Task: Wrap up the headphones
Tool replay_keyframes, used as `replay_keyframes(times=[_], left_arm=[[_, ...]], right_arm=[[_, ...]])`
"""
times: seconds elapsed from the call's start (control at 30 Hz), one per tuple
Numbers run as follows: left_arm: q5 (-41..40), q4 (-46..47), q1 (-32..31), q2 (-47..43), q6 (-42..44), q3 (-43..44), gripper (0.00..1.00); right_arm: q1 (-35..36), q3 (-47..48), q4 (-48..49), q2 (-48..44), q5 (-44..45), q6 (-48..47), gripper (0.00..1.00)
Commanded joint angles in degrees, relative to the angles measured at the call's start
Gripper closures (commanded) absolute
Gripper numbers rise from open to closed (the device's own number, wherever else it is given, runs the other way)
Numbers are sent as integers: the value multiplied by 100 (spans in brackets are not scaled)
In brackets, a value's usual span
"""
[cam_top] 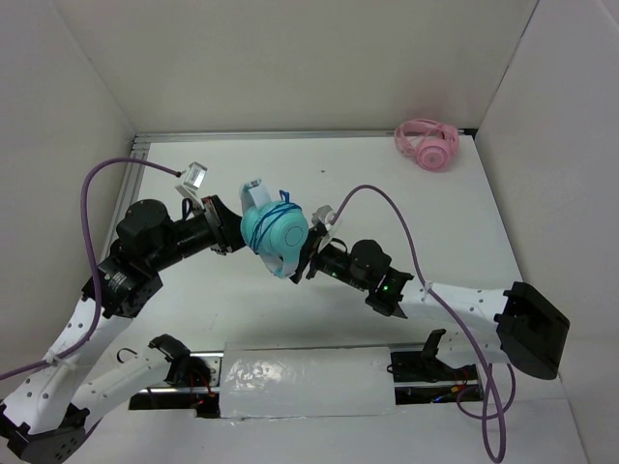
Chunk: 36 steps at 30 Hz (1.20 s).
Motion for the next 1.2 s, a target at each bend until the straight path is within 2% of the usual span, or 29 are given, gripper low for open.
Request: replay_keyframes(times=[0.0, 0.03, 0.07, 0.13, 0.17, 0.2, 0.27, 0.3, 0.43, 0.53, 0.8, 1.0, 1.17], left_arm=[[9, 613, -19, -151, -249, 347, 100], [-8, 596, -11, -151, -249, 356, 100], [-61, 587, -11, -160, -267, 347, 100], [-131, 586, -11, -177, -293, 347, 100], [-245, 552, -19, -177, -337, 356, 100], [-333, 534, -11, -160, -363, 356, 100], [-622, 438, -11, -81, -573, 409, 100], [-711, 394, -19, -37, -662, 435, 100], [-1360, -45, -11, 217, -1599, 584, 100], [-1897, -186, -19, 332, -1945, 663, 100], [-3092, -1882, -19, 1597, -3263, 1419, 100], [-3524, -2260, -37, 2309, -3984, 1455, 100], [-3725, -2445, -46, 2731, -4046, 1446, 100]], right_arm=[[38, 315, 359, 139, -144, 84, 32], [38, 324, 298, 156, -188, 102, 36], [38, 315, 280, 165, -214, 111, 44], [29, 307, 210, 148, -276, 137, 54], [38, 306, 62, 122, -337, 181, 65], [38, 280, 8, 95, -363, 225, 70], [46, 149, -10, 43, -469, 392, 88], [38, 79, 42, 34, -513, 445, 100], [55, -168, 218, -19, -671, 673, 100], [90, -133, 192, 103, -610, 788, 100], [354, 288, -396, 507, 206, 1331, 100], [731, 482, -896, 570, 418, 1534, 100], [1030, 640, -1406, 377, 919, 1570, 100]])
